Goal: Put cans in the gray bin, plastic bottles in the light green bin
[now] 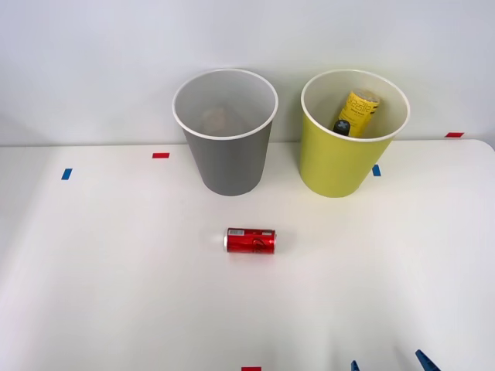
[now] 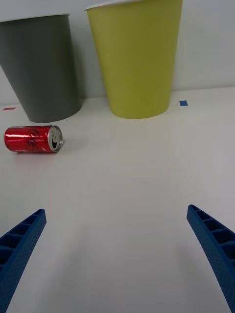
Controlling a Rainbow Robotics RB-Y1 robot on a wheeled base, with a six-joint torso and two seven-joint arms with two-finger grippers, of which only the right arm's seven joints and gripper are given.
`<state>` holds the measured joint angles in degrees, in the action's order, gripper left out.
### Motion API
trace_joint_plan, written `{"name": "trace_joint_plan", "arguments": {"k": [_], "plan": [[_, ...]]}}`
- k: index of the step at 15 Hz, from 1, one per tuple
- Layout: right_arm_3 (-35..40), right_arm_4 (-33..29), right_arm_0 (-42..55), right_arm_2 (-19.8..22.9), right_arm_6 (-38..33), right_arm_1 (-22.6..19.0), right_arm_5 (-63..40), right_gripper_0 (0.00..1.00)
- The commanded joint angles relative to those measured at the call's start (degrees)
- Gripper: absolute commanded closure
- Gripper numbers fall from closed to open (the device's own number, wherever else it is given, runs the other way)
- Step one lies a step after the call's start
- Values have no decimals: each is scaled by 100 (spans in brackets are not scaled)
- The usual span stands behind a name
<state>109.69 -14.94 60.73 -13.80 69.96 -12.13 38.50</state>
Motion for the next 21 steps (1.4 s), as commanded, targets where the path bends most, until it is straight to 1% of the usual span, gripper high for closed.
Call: {"name": "trace_joint_plan", "arguments": {"k": [1,3,4,7,9,11,14,16,19,21], "plan": [[0,0,0,0,0,0,0,0],[0,0,0,0,0,0,0,0],[-185,-26,-97,44,9,44,-97,0],[-176,-132,-141,185,123,88,-97,0],[-158,-132,-167,176,132,79,-158,0],[193,-141,-167,18,141,-18,-791,0],[1160,-132,-167,-281,79,-229,-2109,0],[1600,53,-237,-448,53,-413,-2760,0],[1811,255,-721,-598,0,-677,-3340,0],[1951,369,-1222,-694,-132,-888,-3973,0]]}}
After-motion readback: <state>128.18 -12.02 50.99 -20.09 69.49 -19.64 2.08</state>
